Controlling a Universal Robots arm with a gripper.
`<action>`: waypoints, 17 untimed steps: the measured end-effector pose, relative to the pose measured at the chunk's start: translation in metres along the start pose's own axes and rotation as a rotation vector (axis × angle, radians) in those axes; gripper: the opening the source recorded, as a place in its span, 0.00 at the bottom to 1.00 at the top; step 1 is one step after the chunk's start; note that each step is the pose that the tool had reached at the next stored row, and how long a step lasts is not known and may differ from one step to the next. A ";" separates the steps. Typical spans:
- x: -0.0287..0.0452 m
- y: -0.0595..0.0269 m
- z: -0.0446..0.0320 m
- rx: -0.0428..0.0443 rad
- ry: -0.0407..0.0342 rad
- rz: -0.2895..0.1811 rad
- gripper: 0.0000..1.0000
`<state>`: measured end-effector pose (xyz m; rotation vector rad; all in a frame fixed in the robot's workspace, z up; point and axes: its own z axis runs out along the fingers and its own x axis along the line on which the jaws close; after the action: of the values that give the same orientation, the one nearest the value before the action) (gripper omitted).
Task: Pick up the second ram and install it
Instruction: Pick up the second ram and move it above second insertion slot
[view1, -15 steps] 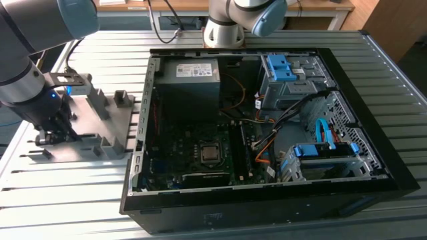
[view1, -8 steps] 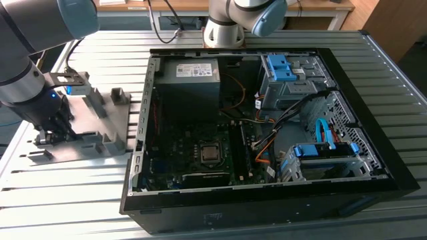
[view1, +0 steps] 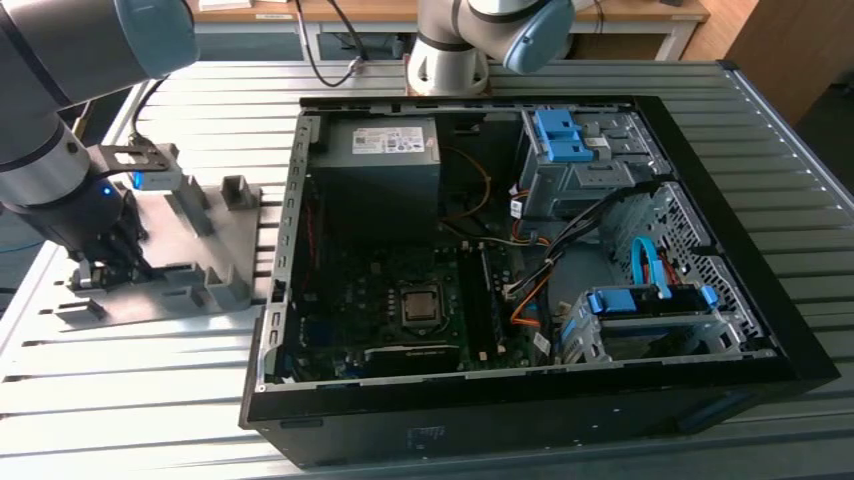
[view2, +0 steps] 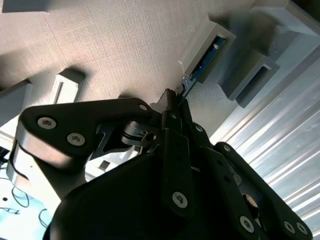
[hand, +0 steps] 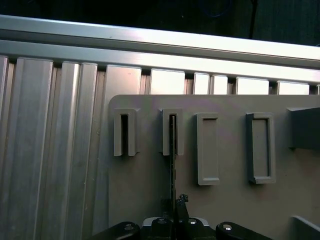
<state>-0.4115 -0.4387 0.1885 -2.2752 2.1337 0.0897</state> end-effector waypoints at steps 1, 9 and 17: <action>0.0000 0.0000 0.0000 0.0001 0.0000 0.000 0.14; -0.0005 0.0002 -0.0088 0.0000 -0.0008 0.000 0.14; -0.0010 0.0004 -0.0175 0.0003 -0.0032 0.000 0.14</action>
<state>-0.4115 -0.4387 0.2060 -2.2734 2.1321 0.0929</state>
